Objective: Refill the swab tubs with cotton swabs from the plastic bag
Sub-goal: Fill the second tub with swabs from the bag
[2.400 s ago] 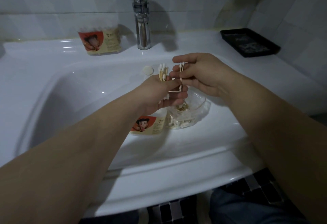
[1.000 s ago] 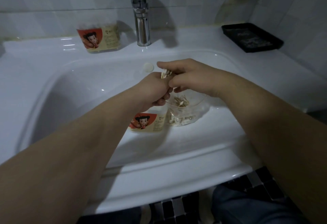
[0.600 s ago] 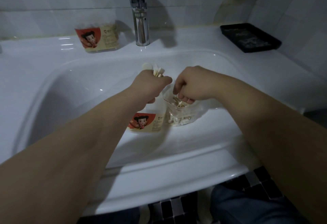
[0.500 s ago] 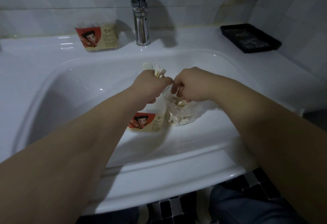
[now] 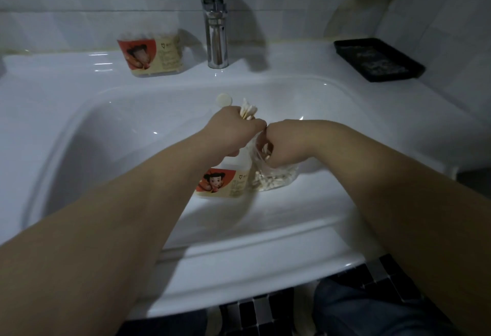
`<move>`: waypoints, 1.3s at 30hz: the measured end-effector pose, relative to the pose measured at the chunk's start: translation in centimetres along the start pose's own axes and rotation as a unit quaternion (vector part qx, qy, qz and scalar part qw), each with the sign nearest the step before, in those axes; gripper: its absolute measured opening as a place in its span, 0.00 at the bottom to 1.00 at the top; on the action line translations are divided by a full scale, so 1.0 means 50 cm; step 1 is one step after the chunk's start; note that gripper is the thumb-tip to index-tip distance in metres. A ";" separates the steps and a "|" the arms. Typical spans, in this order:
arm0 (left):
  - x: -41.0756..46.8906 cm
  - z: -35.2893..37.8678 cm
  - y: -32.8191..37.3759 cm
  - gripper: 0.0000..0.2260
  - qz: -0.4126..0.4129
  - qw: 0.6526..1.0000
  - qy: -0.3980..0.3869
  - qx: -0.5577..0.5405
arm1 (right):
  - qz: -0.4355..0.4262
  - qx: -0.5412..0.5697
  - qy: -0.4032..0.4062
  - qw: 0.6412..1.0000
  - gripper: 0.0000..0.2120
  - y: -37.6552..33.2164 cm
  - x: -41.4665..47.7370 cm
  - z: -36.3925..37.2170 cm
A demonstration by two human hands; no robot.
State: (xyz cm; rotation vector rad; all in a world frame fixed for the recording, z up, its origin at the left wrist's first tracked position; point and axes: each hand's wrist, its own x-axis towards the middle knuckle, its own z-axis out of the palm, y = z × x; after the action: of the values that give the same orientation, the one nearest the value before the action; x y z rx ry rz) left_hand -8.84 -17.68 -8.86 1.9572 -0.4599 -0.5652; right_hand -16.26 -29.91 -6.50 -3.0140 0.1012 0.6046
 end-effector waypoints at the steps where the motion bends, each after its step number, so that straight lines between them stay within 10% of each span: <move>1: 0.000 0.000 0.000 0.08 0.000 1.000 0.001 0.003 | -0.006 -0.002 0.003 1.000 0.11 -0.002 0.001 0.001; 18: -0.008 -0.002 0.006 0.05 0.002 1.000 0.011 0.016 | 0.007 -0.032 0.015 0.999 0.10 -0.001 0.014 0.006; 39: -0.008 0.000 0.005 0.09 -0.012 0.995 -0.014 0.101 | 0.009 0.218 0.198 0.956 0.16 0.049 -0.019 -0.038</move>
State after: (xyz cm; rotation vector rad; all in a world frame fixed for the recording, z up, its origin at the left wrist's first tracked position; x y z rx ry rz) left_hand -9.17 -17.57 -8.54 2.1534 -0.5280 -0.5801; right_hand -16.60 -32.45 -4.50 -2.6522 0.2460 -0.0362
